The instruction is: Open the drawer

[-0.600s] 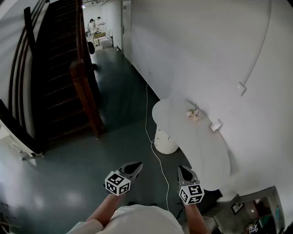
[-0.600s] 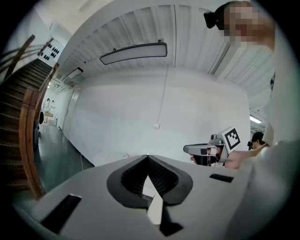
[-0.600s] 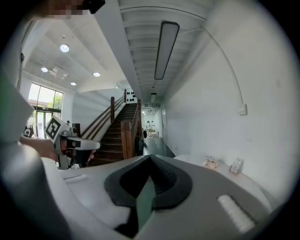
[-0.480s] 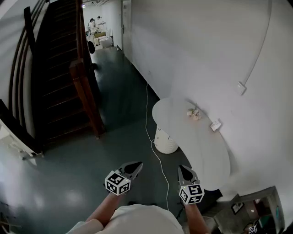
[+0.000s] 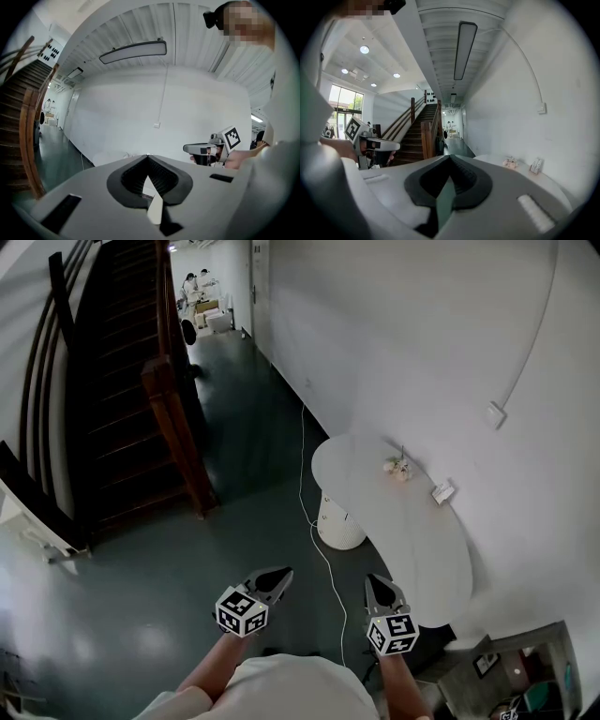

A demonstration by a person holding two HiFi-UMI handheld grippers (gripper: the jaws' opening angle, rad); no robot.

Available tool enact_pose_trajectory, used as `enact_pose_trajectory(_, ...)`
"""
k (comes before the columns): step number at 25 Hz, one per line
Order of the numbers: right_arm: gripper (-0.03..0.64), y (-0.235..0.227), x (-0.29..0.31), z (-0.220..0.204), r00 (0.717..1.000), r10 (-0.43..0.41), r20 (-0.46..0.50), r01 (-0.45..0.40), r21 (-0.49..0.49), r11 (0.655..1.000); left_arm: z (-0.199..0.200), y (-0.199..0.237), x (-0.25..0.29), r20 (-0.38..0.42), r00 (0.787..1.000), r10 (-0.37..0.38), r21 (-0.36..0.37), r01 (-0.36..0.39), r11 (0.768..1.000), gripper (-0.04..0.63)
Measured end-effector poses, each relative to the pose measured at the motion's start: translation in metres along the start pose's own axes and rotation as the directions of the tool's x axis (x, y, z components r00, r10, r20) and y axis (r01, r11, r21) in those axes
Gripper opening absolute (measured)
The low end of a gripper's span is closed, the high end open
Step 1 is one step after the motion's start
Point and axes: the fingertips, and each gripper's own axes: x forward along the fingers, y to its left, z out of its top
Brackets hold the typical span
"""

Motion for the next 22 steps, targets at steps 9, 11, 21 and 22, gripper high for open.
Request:
enact_pose_trajectory(9,0.011,-0.024,-0.012,-0.012,1.0,0.02,-0.018,-0.02,0.015,1.0,-0.008,-0.018,0.019,-0.008,1.0,0.021,-0.005,-0.021,1.0,0.006)
enact_pose_trajectory(11,0.011,-0.032,-0.015,-0.017,0.999,0.026,-0.026,-0.026,0.015,1.0,-0.011,-0.024,0.027,-0.01,1.0,0.025,-0.011,-0.025,1.0,0.006)
enact_pose_trajectory(21,0.011,-0.065,-0.022,-0.03,0.997,0.059,-0.049,-0.058,0.03,0.998,-0.021,-0.045,0.054,-0.021,0.999,0.047,-0.033,-0.048,0.998,0.006)
enact_pose_trajectory(22,0.011,-0.066,-0.022,-0.031,0.997,0.063,-0.052,-0.062,0.029,0.998,-0.022,-0.046,0.056,-0.024,0.999,0.048,-0.031,-0.048,0.998,0.007)
